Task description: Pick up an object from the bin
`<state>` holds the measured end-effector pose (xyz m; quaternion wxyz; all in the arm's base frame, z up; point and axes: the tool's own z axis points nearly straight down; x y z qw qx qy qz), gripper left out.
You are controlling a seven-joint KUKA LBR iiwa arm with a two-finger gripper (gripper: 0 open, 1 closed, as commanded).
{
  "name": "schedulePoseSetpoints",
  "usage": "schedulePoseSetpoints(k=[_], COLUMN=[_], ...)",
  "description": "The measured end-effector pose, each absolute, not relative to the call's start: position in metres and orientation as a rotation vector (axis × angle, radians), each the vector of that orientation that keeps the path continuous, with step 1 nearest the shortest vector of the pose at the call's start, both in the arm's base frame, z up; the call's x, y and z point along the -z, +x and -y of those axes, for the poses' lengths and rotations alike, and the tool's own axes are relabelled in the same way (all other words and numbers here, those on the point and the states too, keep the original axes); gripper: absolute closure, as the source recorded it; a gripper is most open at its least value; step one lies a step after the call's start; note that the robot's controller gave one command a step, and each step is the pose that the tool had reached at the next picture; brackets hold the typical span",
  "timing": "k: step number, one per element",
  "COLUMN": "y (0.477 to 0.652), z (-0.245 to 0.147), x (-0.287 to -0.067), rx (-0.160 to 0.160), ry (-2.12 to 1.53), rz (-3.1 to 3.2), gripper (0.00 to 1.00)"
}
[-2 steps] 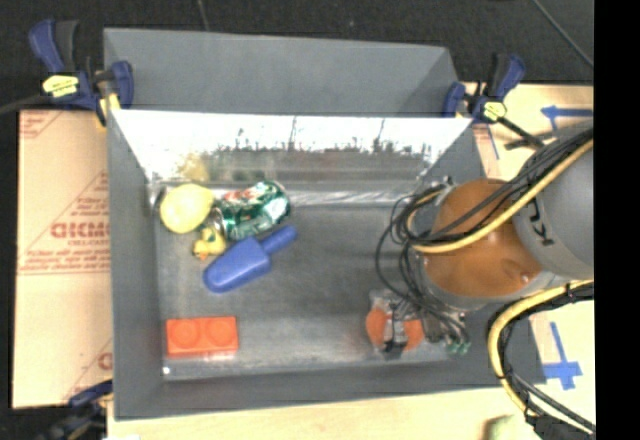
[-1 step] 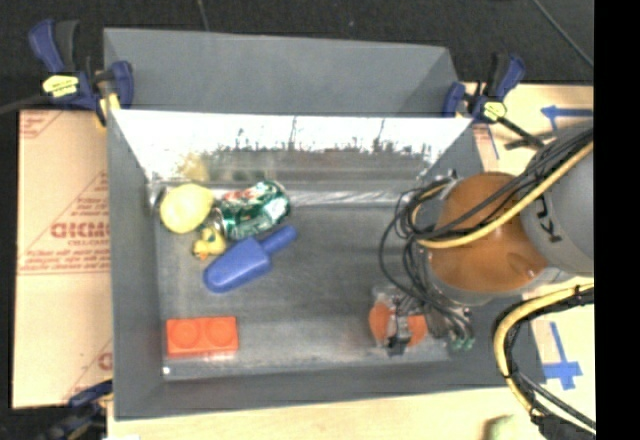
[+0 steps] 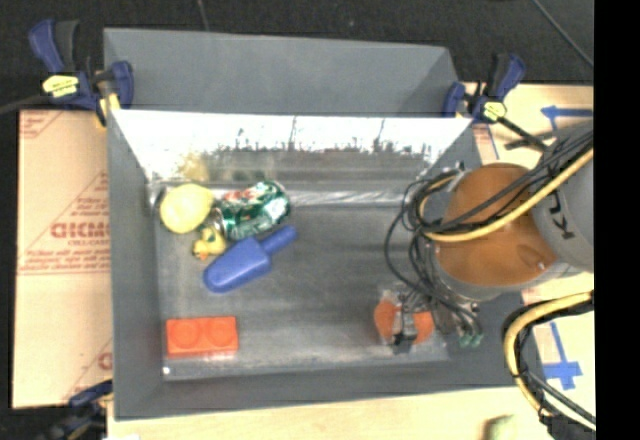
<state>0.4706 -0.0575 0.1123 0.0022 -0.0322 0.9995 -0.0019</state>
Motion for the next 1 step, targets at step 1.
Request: schedulePoseSetpoints(k=[1], y=[0.4710], z=[0.0578], x=[-0.1648], rx=[0.006], ry=[-0.100], rz=[-3.135], gripper=[1.00])
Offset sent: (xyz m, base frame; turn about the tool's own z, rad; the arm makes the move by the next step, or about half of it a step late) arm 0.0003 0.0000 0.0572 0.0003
